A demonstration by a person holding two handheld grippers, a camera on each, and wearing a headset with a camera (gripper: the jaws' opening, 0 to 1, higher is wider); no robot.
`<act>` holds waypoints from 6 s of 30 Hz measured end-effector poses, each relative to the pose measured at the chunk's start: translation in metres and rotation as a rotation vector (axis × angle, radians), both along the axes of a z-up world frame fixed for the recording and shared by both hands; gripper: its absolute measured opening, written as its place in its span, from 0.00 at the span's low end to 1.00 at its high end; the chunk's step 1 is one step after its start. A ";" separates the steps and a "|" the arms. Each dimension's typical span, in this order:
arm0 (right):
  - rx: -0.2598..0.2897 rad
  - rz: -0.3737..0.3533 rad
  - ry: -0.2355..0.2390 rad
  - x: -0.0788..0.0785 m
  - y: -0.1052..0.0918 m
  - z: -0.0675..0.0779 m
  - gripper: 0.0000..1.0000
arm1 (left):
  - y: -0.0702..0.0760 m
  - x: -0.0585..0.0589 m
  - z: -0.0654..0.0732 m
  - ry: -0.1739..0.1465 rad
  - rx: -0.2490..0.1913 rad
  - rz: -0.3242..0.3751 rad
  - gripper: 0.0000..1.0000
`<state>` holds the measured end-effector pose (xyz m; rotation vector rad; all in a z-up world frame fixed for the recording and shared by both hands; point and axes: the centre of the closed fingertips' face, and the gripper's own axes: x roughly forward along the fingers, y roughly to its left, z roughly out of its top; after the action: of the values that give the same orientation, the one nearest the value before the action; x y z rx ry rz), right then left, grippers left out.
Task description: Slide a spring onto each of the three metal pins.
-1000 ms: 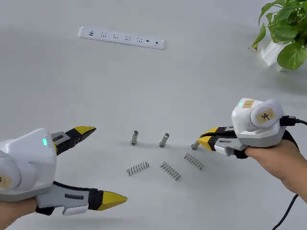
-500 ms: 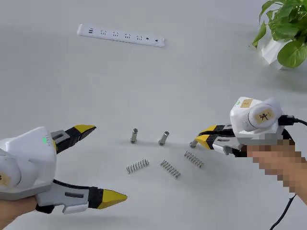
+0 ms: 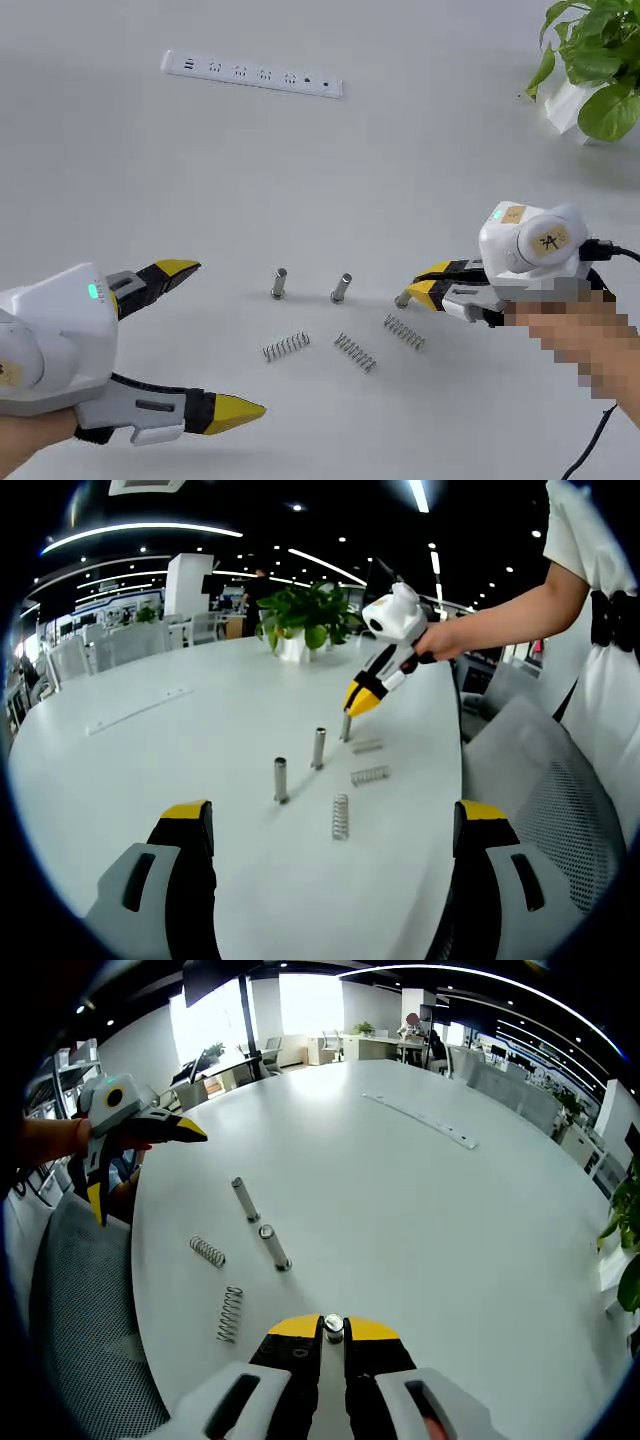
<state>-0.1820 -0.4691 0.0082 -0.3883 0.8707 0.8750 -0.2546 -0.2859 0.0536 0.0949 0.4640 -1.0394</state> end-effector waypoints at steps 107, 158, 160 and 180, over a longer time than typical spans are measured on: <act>0.246 0.112 -0.086 -0.077 -0.040 0.040 0.89 | -0.017 -0.001 -0.046 0.214 0.252 0.007 0.56; 0.258 0.063 -0.080 -0.080 -0.049 0.037 0.82 | -0.037 0.007 -0.092 0.154 0.570 -0.128 0.07; 0.256 0.063 -0.076 -0.080 -0.049 0.037 0.82 | -0.037 0.007 -0.092 0.155 0.571 -0.131 0.07; 0.258 0.067 -0.072 -0.083 -0.043 0.036 0.80 | -0.036 0.003 -0.089 0.170 0.539 -0.124 0.07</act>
<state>-0.2647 -0.5120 0.0439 -0.2233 0.6709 1.0152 -0.2512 -0.3219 -0.0355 0.5230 0.8956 -1.0254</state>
